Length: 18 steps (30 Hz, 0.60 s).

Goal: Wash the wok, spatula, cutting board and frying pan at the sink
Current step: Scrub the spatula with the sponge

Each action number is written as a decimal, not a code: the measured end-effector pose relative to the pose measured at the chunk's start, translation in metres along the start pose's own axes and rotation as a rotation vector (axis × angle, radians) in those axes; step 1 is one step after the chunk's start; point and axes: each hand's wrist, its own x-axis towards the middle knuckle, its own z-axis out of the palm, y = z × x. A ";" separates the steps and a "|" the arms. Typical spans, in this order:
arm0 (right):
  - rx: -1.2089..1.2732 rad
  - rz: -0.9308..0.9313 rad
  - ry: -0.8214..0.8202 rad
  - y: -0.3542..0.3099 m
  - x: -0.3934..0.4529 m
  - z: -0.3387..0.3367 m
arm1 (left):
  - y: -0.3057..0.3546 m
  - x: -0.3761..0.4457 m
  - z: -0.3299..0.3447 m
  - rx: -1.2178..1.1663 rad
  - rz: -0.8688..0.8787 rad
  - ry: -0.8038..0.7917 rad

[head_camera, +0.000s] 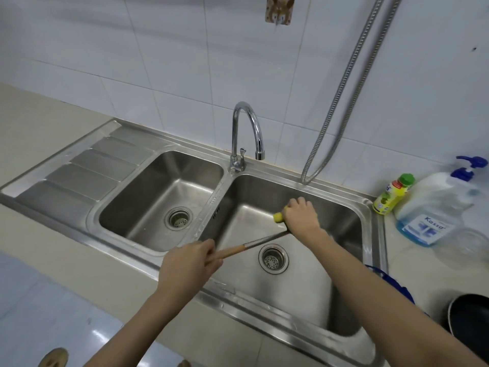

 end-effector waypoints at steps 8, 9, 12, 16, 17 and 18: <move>0.730 0.407 0.013 0.022 0.001 0.026 | -0.010 0.003 -0.002 0.049 0.058 0.137; 0.785 0.411 0.058 0.015 0.001 0.027 | -0.008 0.006 -0.005 0.048 0.031 0.134; 1.007 0.348 0.119 0.002 -0.004 0.022 | -0.009 0.012 -0.011 0.064 -0.025 0.079; 0.887 0.283 0.408 0.008 -0.018 0.024 | -0.009 0.015 -0.011 -0.148 -0.084 -0.199; 0.859 0.250 0.460 0.006 -0.022 0.024 | -0.005 0.015 -0.010 -0.287 -0.112 -0.279; 0.806 0.192 0.499 0.003 -0.025 0.024 | 0.000 0.014 -0.010 -0.453 -0.156 -0.368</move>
